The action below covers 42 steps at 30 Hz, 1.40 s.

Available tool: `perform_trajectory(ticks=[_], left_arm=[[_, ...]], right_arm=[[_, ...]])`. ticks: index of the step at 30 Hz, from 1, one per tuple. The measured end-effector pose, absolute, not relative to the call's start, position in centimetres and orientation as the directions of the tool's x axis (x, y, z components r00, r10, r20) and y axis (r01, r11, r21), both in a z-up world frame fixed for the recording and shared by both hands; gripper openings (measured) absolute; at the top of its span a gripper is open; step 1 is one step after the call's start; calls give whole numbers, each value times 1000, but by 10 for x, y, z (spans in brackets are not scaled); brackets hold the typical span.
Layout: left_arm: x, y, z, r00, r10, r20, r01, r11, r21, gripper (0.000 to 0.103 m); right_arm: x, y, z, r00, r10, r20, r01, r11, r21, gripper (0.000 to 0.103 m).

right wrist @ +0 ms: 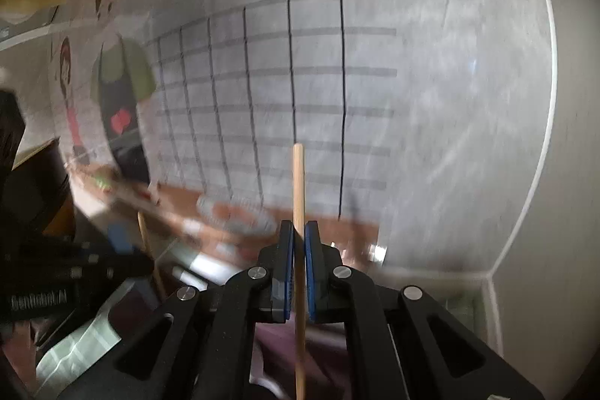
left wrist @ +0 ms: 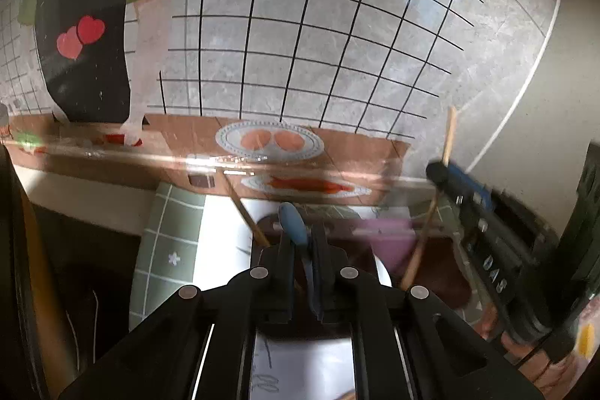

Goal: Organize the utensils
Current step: 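Open the left gripper over the caddy while the right drops the chopstick in, then grasp the wooden spoon with the right gripper while the left grasps the white-knobbed spoon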

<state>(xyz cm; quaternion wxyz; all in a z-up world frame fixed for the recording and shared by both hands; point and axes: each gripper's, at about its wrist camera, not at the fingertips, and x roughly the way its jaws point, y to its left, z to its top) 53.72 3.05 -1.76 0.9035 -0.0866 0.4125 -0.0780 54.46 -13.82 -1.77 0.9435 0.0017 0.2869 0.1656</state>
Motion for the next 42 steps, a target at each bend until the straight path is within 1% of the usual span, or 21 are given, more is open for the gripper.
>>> perform_trajectory(ticks=[1, 4, 7, 8, 9, 10, 11, 15, 19, 22, 23, 25, 26, 30, 33, 34, 35, 37, 38, 40, 42], left_arm=[[534, 31, -16, 646, -211, -734, 71, 974, -217, 11], [522, 34, -10, 642, -206, -738, 79, 976, -204, 25], [504, 37, -7, 643, -206, -737, 86, 976, -198, 42], [498, 38, -6, 643, -207, -737, 89, 976, -197, 44], [489, 40, -6, 644, -205, -737, 90, 977, -193, 45], [483, 40, -6, 643, -204, -738, 91, 977, -191, 45], [476, 41, -7, 639, -202, -742, 91, 978, -189, 45], [447, 39, -18, 588, -212, -780, 118, 977, -177, 45], [416, 31, -33, 531, -240, -813, 189, 968, -162, 45], [393, 21, -48, 480, -263, -837, 276, 951, -141, 45], [386, 17, -55, 456, -273, -847, 306, 942, -139, 45], [371, 9, -67, 391, -321, -862, 376, 911, -168, 45], [366, 5, -70, 365, -346, -864, 404, 895, -187, 45], [350, -14, -81, 263, -430, -864, 515, 819, -251, 45], [349, -26, -92, 199, -438, -877, 548, 791, -271, 45], [350, -30, -96, 192, -426, -884, 548, 794, -264, 45], [350, -34, -100, 186, -414, -891, 546, 798, -257, 45], [351, -41, -107, 166, -406, -899, 540, 800, -262, 44], [353, -42, -111, 160, -401, -902, 537, 802, -261, 44], [355, -45, -117, 162, -376, -913, 524, 816, -243, 43], [360, -48, -121, 165, -360, -918, 500, 833, -237, 38]], right_arm=[[542, -138, -20, 772, 319, -550, -314, 943, 107, 9], [528, -144, -25, 738, 334, -586, -310, 940, 145, 25], [508, -150, -21, 730, 335, -596, -306, 940, 153, 34], [499, -152, -19, 731, 328, -598, -303, 942, 146, 40], [488, -154, -17, 731, 321, -602, -299, 944, 141, 44], [480, -156, -16, 727, 319, -607, -298, 944, 139, 53], [473, -158, -15, 723, 315, -615, -296, 945, 137, 56], [440, -166, -17, 677, 302, -672, -306, 945, 117, 58], [407, -171, -28, 610, 295, -736, -333, 938, 100, 63], [391, -169, -36, 583, 268, -767, -358, 932, 54, 70], [384, -169, -41, 571, 259, -779, -371, 928, 37, 74], [373, -168, -48, 557, 240, -795, -389, 921, 6, 82], [368, -168, -51, 552, 233, -800, -394, 919, -4, 83], [350, -173, -57, 539, 218, -813, -408, 913, -26, 82], [343, -174, -62, 522, 209, -827, -416, 909, -33, 80], [341, -175, -64, 510, 205, -835, -418, 908, -32, 74], [340, -175, -66, 497, 203, -843, -419, 908, -28, 62], [339, -177, -73, 457, 212, -864, -419, 908, 2, 48], [337, -178, -76, 444, 215, -870, -417, 909, 12, 43], [336, -179, -81, 434, 212, -875, -417, 909, 13, 40], [334, -178, -81, 428, 223, -876, -428, 904, 21, 37]])
